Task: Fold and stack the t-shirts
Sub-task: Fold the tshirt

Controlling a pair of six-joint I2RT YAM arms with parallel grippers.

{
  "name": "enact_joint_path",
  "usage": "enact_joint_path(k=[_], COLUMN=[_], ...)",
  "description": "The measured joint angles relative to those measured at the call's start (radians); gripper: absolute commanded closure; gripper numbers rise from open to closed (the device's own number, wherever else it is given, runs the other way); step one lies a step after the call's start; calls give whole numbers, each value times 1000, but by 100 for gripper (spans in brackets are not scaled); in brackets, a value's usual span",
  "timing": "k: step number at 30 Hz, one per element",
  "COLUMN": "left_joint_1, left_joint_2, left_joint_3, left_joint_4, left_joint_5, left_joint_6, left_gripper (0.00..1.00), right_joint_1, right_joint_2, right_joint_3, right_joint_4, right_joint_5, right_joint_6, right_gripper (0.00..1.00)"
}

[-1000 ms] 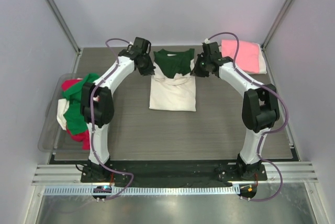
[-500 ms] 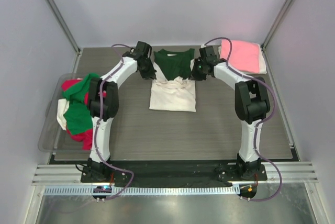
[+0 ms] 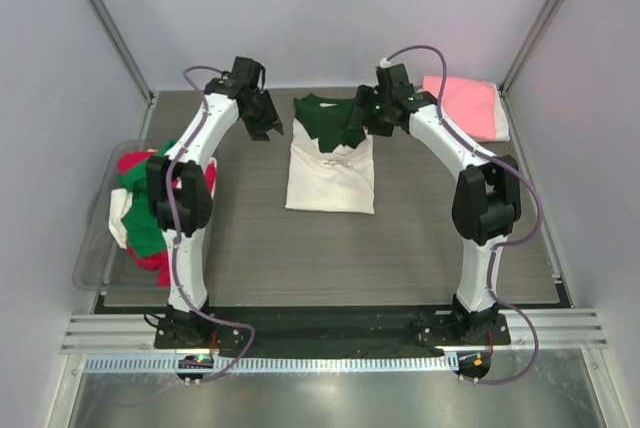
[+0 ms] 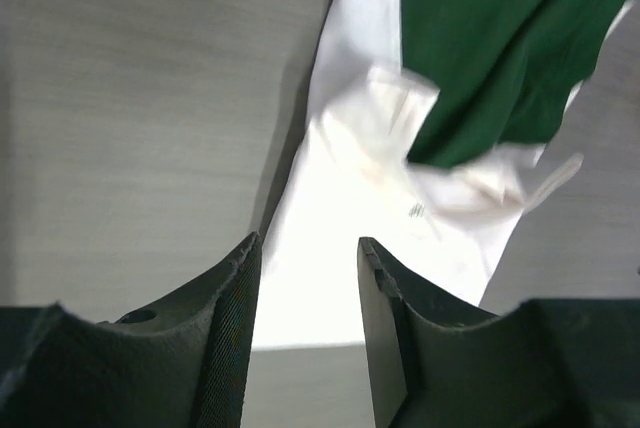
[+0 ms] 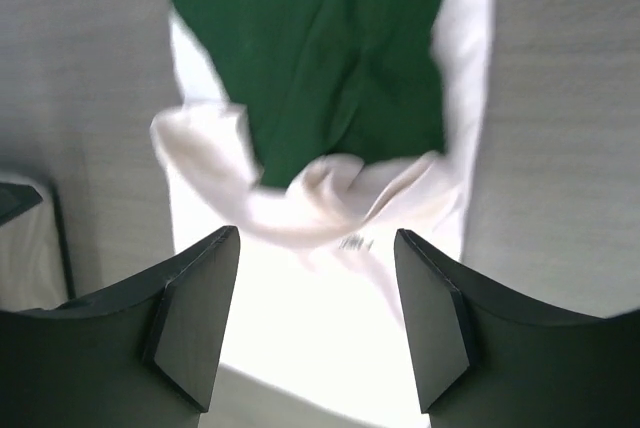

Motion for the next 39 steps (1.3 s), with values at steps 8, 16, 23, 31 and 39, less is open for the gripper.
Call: enact_joint_path(k=[8,16,23,31,39], left_joint_1=[-6,-6,-6,-6,-6], left_joint_2=[-500,-762,-820,-834,-841], left_joint_3=[-551,-941,-1064,-1064,-1080], left_joint_4=[19,30,36,75,97], left_joint_5=[-36,-171,-253,-251,-226], left_joint_6=[49,127,157,156,155], left_gripper=[57,59,60,60,57], right_joint_1=[253,267,264,224,152], right_joint_2=[-87,85,227,432,348], right_joint_3=[-118,-73,90,534,542], right_joint_4=[-17,-73,-156,-243,-197], right_joint_5=[39,111,209,304,342], right_joint_6=[-8,-25,-50,-82,-77], right_gripper=[40,43,44,43,41])
